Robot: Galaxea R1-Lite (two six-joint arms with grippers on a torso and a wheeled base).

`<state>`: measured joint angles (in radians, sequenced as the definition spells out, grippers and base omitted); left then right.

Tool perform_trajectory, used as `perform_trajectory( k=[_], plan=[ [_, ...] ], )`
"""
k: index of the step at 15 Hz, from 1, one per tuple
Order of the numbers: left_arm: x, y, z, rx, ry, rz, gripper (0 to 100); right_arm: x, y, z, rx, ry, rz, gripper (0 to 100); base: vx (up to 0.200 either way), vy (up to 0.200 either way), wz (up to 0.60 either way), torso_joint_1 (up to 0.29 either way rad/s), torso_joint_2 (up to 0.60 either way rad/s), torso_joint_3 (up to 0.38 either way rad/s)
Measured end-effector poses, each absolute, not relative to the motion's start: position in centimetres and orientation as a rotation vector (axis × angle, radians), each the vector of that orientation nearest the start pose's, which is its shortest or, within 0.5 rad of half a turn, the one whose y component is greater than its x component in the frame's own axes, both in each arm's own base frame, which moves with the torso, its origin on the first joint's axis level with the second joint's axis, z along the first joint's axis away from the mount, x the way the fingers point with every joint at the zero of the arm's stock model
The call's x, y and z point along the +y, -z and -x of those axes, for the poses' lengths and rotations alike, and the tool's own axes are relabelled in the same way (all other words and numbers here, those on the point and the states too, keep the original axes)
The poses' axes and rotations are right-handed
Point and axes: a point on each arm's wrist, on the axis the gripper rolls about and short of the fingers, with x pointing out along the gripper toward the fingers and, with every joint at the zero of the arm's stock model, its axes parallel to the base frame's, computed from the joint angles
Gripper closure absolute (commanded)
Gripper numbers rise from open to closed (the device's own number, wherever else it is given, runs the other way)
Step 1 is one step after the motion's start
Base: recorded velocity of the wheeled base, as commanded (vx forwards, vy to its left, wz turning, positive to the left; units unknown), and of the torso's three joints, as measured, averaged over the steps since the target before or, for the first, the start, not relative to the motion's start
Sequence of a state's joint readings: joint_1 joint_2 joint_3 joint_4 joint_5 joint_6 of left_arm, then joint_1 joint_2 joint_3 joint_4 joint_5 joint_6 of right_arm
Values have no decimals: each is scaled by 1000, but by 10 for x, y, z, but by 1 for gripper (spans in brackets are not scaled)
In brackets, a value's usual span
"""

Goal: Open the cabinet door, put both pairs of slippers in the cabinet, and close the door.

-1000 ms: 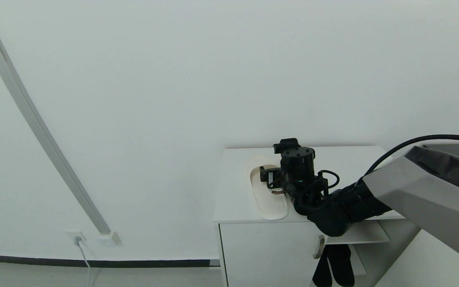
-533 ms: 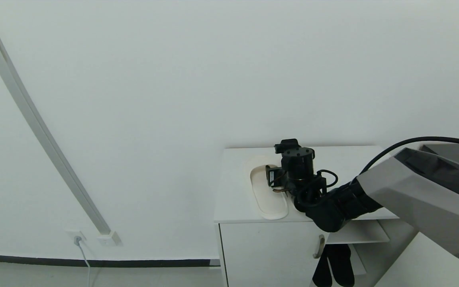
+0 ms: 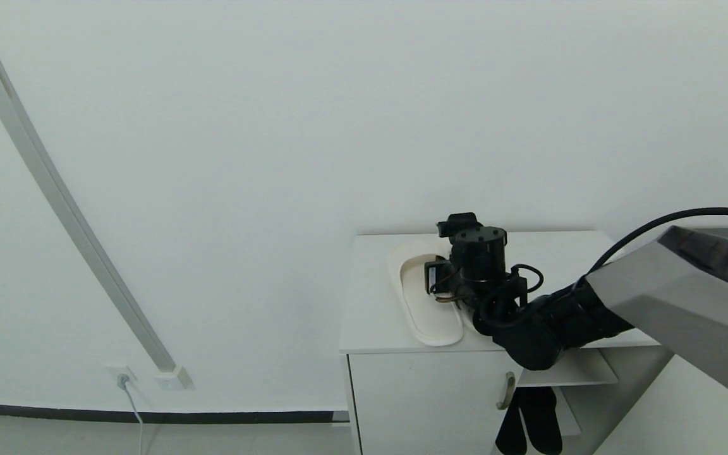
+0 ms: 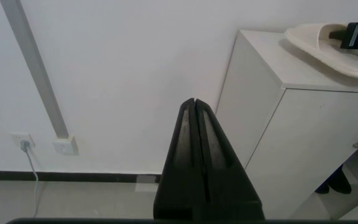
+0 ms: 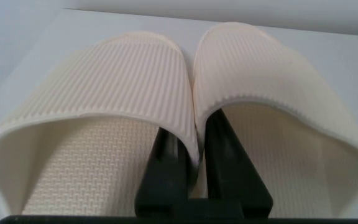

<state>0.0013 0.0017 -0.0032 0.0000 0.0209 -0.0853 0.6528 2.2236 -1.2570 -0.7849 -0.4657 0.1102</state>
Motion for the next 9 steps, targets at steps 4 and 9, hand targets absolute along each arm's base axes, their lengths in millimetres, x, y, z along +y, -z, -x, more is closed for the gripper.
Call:
perform_trajectory(
  k=[4, 9],
  plan=[
    [0, -76, 23, -2, -22, 86, 100, 245, -132, -317, 170, -303, -21, 100, 0, 0, 0, 0, 0, 0],
    [0, -76, 23, -2, -22, 84, 100, 205, -142, -253, 220, -565, -21, 100, 0, 0, 0, 0, 0, 0]
  ],
)
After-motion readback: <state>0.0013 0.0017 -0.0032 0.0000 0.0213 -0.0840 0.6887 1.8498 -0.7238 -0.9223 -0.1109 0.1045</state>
